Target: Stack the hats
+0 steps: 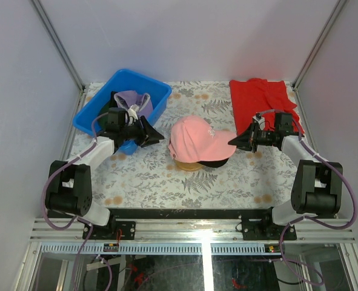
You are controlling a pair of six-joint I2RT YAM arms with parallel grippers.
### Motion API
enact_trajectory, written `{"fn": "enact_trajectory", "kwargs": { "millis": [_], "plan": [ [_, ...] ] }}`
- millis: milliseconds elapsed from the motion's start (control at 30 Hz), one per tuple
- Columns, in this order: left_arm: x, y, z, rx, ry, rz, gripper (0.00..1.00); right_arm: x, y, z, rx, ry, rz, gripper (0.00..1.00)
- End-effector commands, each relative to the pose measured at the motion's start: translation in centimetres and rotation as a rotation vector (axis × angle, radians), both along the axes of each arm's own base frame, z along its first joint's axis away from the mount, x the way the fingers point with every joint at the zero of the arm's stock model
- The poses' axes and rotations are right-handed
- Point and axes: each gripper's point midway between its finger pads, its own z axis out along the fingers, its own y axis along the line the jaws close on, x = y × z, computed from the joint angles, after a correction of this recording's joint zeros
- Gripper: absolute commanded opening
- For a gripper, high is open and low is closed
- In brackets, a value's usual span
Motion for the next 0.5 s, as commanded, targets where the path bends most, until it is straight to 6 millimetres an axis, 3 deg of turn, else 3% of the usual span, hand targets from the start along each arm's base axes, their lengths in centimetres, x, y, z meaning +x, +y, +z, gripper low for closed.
{"fn": "enact_trajectory", "kwargs": {
  "millis": [0,267,467],
  "plan": [
    [0.4,-0.9,0.5,-0.046,-0.032,-0.033,0.40,1.2,-0.3,-0.3,-0.067,-0.007,-0.041,0.00],
    [0.5,-3.9,-0.9,-0.021,-0.007,-0.099,0.41,1.4,-0.3,0.3,-0.066,-0.021,-0.055,0.00],
    [1.0,-4.6,-1.3,-0.015,0.004,-0.105,0.43,1.0,-0.3,0.1,-0.064,-0.020,-0.060,0.00]
  ]
}}
